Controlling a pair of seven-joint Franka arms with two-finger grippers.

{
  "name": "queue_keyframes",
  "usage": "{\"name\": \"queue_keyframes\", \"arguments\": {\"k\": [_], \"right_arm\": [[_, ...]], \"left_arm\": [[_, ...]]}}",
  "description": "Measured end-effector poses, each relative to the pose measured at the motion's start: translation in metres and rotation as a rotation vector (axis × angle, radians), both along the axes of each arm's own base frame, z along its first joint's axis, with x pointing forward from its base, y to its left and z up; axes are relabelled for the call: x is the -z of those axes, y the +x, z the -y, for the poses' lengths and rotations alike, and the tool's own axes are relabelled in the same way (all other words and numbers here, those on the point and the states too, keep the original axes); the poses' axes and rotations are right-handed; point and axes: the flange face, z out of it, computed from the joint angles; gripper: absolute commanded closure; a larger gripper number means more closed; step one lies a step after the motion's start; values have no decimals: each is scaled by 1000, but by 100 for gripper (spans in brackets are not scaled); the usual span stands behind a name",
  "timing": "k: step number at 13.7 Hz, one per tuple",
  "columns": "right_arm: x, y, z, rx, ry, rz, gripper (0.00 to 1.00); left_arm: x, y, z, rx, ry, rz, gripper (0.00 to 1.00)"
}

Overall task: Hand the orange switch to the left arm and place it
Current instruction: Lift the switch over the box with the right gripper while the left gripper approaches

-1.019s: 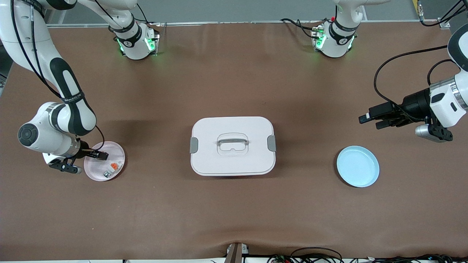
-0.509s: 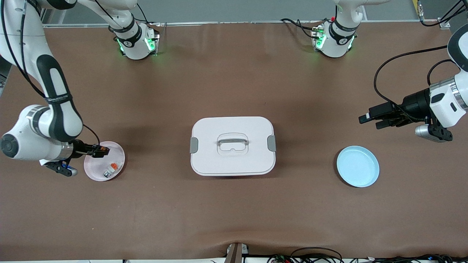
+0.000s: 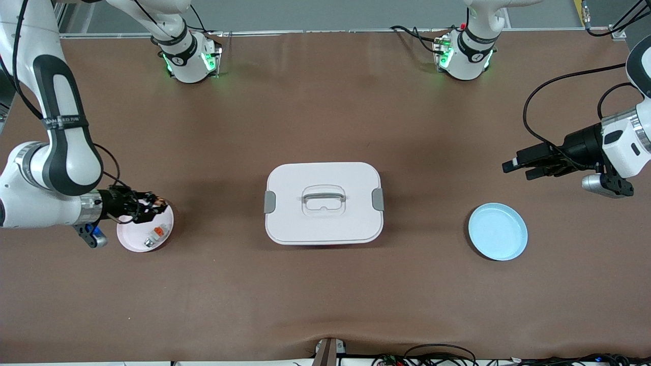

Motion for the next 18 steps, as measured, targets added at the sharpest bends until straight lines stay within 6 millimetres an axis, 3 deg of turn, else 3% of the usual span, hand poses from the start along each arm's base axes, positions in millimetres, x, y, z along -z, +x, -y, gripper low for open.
{"name": "queue_keyframes", "arguments": {"k": [2,6,10,12,15,18], "right_arm": [[-19,0,-30,82,45,-26,100],[-40,0,-67,202,116,-72,100],[-69,3,-125,302,127,-114,100],[-91,6,-160,351,131,-125,100],[-125,6,-209,439,127,-143,100],[-140,0,-247,504,116,-160,100]], "left_arm": [[-5,-6,-2,-9,-12,3,0],[-33,-40,4,-61,-119,14,0],[-53,-76,33,-85,-215,18,0],[-52,-85,68,-128,-231,19,0],[-39,-98,154,-205,-232,33,0],[-27,-119,220,-248,-253,53,0]]}}
